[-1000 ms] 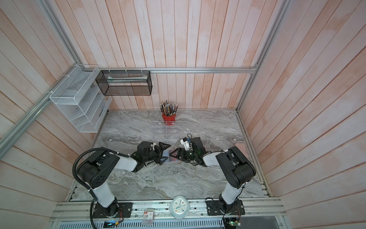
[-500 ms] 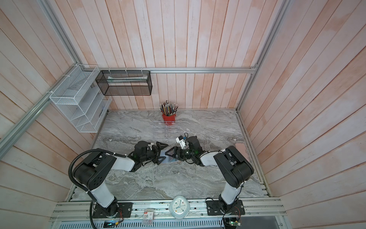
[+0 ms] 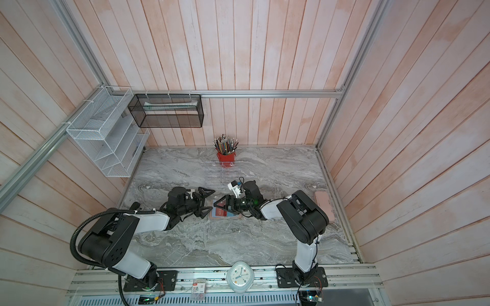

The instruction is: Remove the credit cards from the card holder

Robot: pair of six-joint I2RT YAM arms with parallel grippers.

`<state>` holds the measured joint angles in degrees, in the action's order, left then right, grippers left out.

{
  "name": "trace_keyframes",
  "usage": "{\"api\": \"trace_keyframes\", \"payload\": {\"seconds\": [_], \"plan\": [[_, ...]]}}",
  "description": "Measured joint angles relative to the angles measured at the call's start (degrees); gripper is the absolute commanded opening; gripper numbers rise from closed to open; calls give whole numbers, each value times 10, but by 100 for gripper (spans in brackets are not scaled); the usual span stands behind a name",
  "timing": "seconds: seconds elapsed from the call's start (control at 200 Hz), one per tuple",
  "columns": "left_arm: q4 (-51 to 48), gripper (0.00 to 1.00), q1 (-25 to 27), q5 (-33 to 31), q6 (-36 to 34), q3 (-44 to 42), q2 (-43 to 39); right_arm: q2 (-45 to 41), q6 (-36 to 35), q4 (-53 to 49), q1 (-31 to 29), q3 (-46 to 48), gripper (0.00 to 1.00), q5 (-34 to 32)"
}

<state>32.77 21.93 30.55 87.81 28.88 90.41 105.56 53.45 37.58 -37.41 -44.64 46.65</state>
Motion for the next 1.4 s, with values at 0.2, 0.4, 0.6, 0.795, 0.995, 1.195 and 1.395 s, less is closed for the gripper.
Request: {"api": "trace_keyframes", "payload": {"seconds": [0.2,0.4,0.6,0.795,0.995,1.195,1.395], "plan": [[-6,100,-8,8,-2,-8,-7,12,0,1,0,-13,88,-1],[-13,100,-9,21,-5,2,-7,7,-1,-3,14,5,89,-2],[-35,100,-4,34,-15,50,-7,-44,-27,-40,38,33,89,-7],[-34,100,20,40,-14,81,-3,-75,-42,-55,57,62,89,-9],[-18,100,45,41,-8,106,47,-89,-57,-82,74,82,89,-17],[-10,100,50,42,-6,100,82,-97,-76,-111,87,84,89,-21],[-4,100,44,42,-7,78,83,-94,-83,-123,84,78,88,-20]]}}
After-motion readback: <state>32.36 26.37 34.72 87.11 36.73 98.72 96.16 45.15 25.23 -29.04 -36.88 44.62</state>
